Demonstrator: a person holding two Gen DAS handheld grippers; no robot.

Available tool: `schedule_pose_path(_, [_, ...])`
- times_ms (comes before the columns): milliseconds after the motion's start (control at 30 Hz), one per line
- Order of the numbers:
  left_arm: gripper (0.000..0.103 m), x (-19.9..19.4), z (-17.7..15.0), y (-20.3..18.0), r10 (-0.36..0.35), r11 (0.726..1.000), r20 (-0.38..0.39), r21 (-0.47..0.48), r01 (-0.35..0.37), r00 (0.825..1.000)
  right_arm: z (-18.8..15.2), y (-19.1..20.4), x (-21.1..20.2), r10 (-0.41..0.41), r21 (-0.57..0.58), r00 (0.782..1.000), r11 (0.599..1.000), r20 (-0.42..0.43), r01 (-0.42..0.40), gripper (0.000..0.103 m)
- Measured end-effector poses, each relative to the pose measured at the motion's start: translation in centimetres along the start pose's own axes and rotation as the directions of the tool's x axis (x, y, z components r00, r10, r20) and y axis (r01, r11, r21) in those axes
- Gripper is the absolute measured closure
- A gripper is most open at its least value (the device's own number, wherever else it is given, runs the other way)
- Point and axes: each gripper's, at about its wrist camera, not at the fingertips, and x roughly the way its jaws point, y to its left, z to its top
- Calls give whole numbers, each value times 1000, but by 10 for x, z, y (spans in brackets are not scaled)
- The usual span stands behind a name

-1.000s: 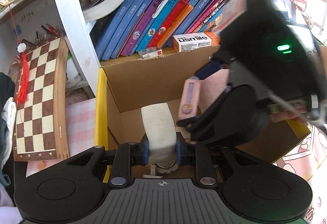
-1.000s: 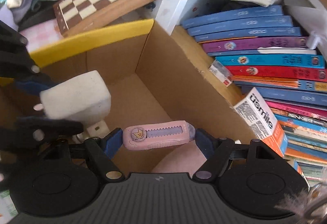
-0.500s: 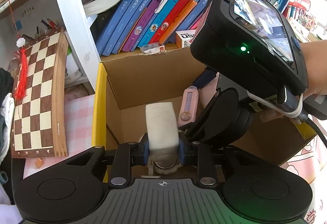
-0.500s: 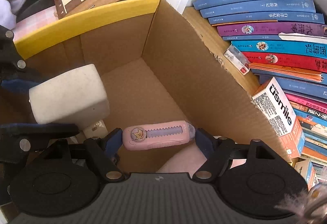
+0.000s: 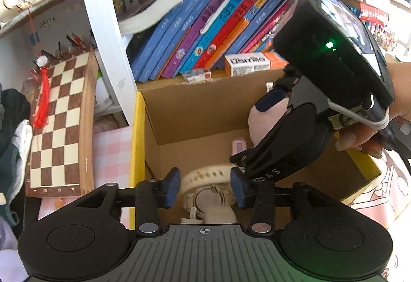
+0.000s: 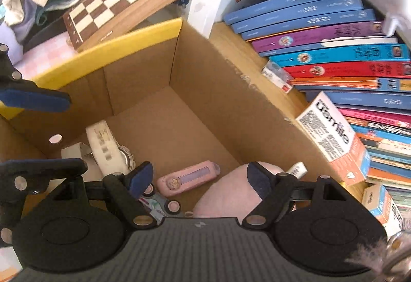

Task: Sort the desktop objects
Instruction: 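Release the cutter into the box with the right gripper while the left gripper lowers the block, then withdraw both grippers from the box toward the tape roll and white plug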

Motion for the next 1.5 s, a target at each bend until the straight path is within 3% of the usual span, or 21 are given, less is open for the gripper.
schedule_pose_path(400, [43, -41, -4, -7, -21, 1000, 94, 1, 21, 995, -18, -14, -60, -16, 206, 994, 979, 105, -6, 24])
schedule_pose_path(833, [32, -99, -16, -6, -49, 999, 201, 1, 50, 978, -56, 0, -149, -119, 345, 965, 938, 236, 32, 24])
schedule_pose_path(1500, [26, -156, -73, 14, -43, 999, 226, 9, 42, 973, -142, 65, -219, -267, 534, 940, 838, 214, 117, 23])
